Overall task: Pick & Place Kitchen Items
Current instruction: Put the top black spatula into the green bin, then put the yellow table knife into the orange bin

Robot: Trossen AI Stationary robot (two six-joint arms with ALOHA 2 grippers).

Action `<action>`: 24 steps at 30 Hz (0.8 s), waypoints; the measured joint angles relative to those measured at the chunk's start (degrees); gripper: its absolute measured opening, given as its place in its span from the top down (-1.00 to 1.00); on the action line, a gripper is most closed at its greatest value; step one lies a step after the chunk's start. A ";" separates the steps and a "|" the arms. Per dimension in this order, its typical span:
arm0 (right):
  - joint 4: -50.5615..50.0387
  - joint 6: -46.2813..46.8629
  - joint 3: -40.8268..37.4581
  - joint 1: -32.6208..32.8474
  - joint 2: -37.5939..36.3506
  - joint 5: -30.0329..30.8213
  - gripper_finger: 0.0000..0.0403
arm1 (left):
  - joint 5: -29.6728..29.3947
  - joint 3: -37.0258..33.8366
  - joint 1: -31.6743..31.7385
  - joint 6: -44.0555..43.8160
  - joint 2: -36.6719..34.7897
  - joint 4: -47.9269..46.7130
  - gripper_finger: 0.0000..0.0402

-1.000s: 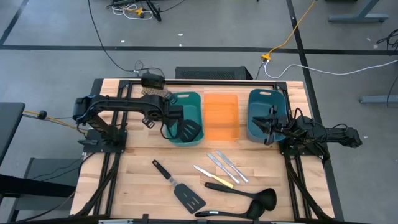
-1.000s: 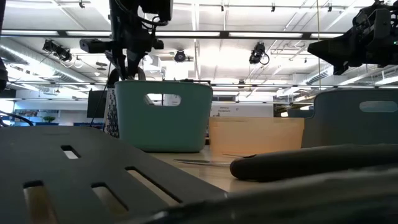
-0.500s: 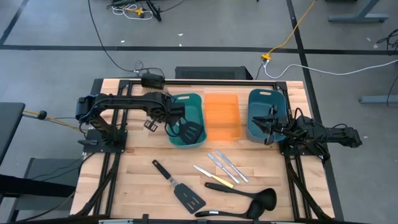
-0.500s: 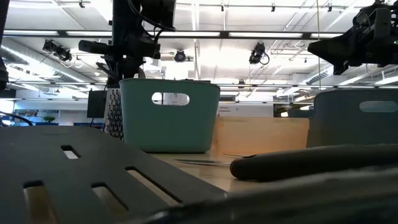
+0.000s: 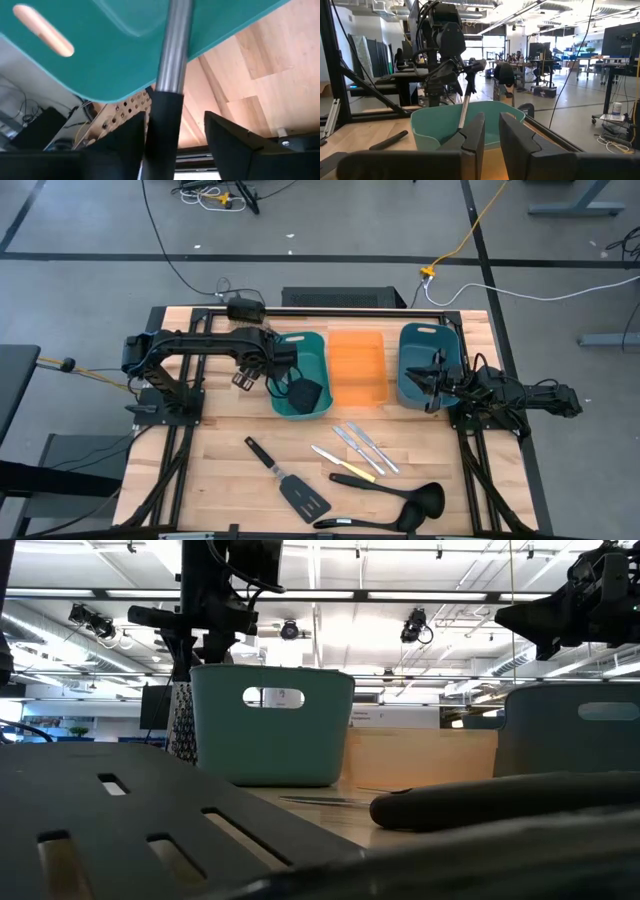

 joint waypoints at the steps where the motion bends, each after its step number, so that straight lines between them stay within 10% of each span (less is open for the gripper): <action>1: 0.00 0.00 0.00 0.00 0.00 0.00 0.66 | -0.53 0.00 0.00 -0.05 0.00 -0.21 -0.08; 11: 0.02 -0.04 0.00 0.00 0.00 0.00 0.66 | -10.76 3.79 -3.05 -6.43 -0.09 -11.48 -0.11; 24: 0.18 0.07 0.00 0.01 0.00 -0.59 0.66 | -1.37 18.66 -12.20 -23.90 -14.31 -12.49 0.08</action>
